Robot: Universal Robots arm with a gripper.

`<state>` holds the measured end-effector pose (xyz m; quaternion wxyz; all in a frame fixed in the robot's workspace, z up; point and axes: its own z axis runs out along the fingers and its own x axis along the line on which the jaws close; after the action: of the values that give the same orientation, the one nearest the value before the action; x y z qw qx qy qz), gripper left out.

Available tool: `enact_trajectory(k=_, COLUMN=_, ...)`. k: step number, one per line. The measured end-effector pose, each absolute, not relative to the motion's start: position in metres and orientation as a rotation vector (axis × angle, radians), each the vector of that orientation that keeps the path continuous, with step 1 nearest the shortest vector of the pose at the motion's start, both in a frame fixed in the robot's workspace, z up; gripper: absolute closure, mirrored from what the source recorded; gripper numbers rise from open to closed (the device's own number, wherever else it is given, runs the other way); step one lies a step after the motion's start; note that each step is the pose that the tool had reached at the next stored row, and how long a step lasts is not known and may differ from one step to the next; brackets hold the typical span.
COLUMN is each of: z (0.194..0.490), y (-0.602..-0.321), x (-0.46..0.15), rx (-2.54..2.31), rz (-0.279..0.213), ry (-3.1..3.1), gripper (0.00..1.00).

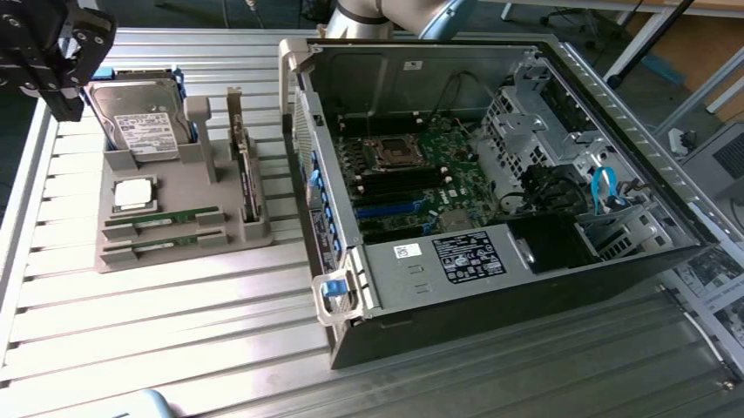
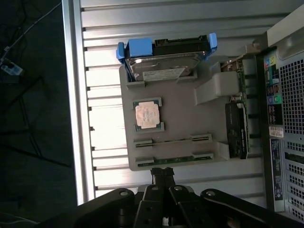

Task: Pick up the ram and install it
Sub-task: 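Reach for the ram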

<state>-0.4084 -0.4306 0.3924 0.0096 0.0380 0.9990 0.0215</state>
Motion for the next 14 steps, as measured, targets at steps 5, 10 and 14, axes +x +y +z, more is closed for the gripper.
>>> enact_trajectory(k=5, z=0.392, y=-0.436, x=-0.405, rx=0.119, rz=0.067, ry=3.121, gripper=0.89)
enact_trajectory(k=10, z=0.392, y=-0.442, x=-0.402, rx=0.119, rz=0.067, ry=3.122, gripper=0.89)
enact_trajectory(k=14, z=0.392, y=-0.447, x=-0.400, rx=0.119, rz=0.067, ry=3.123, gripper=0.89)
